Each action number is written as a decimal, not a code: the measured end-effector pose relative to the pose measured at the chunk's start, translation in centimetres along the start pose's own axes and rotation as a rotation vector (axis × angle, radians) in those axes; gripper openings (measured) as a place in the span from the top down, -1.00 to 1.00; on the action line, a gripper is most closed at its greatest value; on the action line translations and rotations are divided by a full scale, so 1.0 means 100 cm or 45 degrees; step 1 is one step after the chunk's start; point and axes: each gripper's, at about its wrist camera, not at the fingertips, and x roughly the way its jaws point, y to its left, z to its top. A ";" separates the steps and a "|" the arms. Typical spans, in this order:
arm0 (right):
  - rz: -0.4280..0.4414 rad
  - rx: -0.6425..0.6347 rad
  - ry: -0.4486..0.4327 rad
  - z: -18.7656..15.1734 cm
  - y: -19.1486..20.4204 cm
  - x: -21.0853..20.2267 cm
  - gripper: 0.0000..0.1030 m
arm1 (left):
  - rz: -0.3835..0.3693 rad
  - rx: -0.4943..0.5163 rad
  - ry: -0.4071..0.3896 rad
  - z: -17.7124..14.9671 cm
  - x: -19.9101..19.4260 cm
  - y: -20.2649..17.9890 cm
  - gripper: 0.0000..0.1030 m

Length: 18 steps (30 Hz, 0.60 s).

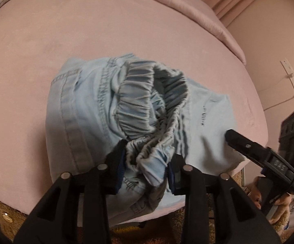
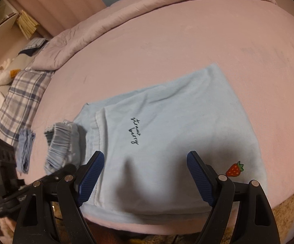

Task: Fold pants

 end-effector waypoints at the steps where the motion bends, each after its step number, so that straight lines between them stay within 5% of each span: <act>1: 0.005 0.005 0.001 0.000 0.001 -0.001 -0.61 | -0.018 0.005 -0.002 0.001 -0.003 -0.001 0.12; 5: 0.010 -0.005 -0.004 0.001 0.003 -0.002 -0.61 | -0.091 -0.004 -0.022 -0.006 -0.029 0.000 -0.27; 10: 0.027 -0.063 -0.003 0.004 0.014 -0.003 -0.61 | -0.029 -0.007 -0.179 -0.010 -0.074 0.014 -0.58; 15: 0.065 -0.160 -0.012 0.009 0.041 -0.004 -0.61 | 0.152 -0.112 -0.217 -0.013 -0.086 0.049 -0.51; 18: 0.135 -0.232 -0.007 0.012 0.063 -0.006 -0.53 | 0.201 -0.187 -0.175 -0.023 -0.083 0.071 -0.09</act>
